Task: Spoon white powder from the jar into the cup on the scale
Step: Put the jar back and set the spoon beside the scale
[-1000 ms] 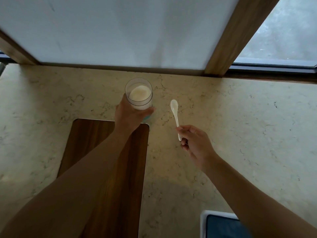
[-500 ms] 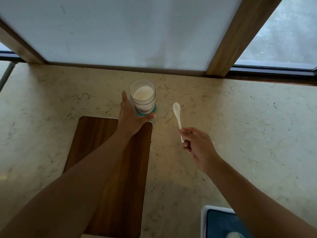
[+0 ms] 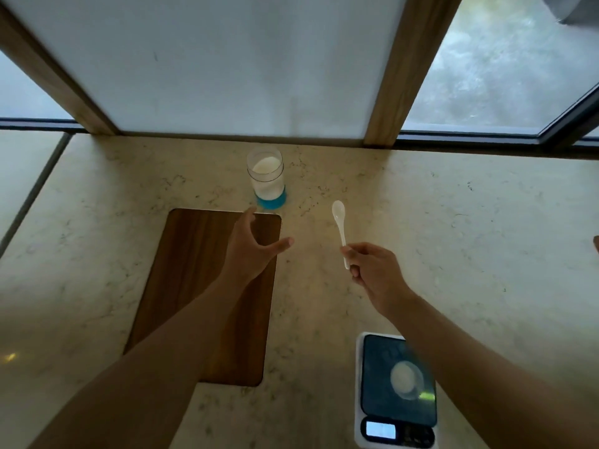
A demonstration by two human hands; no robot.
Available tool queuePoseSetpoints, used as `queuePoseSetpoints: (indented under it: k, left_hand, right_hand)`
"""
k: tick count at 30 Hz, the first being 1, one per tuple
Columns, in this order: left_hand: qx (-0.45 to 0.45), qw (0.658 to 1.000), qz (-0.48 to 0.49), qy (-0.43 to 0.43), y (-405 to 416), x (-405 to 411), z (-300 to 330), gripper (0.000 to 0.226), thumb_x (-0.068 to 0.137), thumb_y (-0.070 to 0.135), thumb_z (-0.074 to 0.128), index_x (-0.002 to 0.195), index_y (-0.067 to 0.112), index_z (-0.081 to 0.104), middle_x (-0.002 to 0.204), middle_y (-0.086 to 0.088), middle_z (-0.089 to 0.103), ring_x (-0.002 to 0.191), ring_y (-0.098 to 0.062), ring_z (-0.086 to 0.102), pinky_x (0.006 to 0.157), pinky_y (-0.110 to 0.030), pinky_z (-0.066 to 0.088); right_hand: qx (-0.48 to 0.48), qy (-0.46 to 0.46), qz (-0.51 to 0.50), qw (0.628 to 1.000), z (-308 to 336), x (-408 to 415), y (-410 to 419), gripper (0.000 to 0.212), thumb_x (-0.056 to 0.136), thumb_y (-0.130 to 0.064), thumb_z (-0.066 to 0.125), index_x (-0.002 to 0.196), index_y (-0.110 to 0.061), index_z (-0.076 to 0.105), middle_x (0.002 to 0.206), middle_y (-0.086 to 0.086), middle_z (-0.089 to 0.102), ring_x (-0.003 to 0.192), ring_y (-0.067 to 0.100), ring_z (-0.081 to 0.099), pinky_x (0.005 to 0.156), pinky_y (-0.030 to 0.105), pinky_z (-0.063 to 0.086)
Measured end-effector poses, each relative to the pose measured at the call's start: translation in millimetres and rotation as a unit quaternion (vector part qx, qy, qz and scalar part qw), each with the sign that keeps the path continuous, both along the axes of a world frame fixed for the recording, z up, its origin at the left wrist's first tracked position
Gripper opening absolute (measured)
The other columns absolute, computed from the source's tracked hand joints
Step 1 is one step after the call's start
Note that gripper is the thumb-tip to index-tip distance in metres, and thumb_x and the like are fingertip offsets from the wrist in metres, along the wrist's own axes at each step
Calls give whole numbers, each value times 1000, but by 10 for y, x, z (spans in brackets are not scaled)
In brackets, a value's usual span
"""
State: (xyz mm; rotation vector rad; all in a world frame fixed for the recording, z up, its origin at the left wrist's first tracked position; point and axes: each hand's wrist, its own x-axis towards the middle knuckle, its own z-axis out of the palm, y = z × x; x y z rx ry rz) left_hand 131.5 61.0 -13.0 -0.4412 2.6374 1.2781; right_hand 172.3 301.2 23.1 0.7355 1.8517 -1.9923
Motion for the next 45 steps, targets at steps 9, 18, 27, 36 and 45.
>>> queuePoseSetpoints:
  k: [9,18,27,36,45]
  left_hand:
    - [72,996,-50,27,445,1001,244,109,57,74,78,147,29,35,146,3,48,132,-17,47,102,-35,44]
    - [60,995,-77,25,926,1645,229,97,64,66,79,144,31,37,147,1,48,129,-12,44,97,-29,36]
    - [44,995,-93,-3,1151,2197,100,101,60,72,77,143,29,39,149,-1,48,133,-20,48,99,-32,40]
    - [20,994,-99,-34,1191,2591,-63,101,61,64,83,144,28,39,149,-4,48,133,-21,47,99,-33,40]
    - [11,991,-120,-53,1200,2881,-154,99,63,51,88,145,23,41,150,-6,47,134,-23,46,107,-42,43]
  right_hand:
    - [32,16,-17,999,302,784,486,9,91,-14,69,92,-7,74,67,11,65,57,21,55,59,31,48]
    - [25,1,-60,998,231,1571,992,6,89,-12,71,92,-8,73,62,9,68,54,19,61,59,34,55]
    - [80,-27,-76,994,-136,2270,1509,4,90,-9,70,93,-8,73,61,6,69,59,18,60,60,33,52]
    - [187,-71,-41,979,-485,2744,1610,7,88,-13,73,82,-18,75,64,5,74,62,16,69,67,35,61]
    - [245,-77,9,966,-588,2785,1551,15,88,-17,72,74,-22,75,59,-1,73,64,12,70,76,34,59]
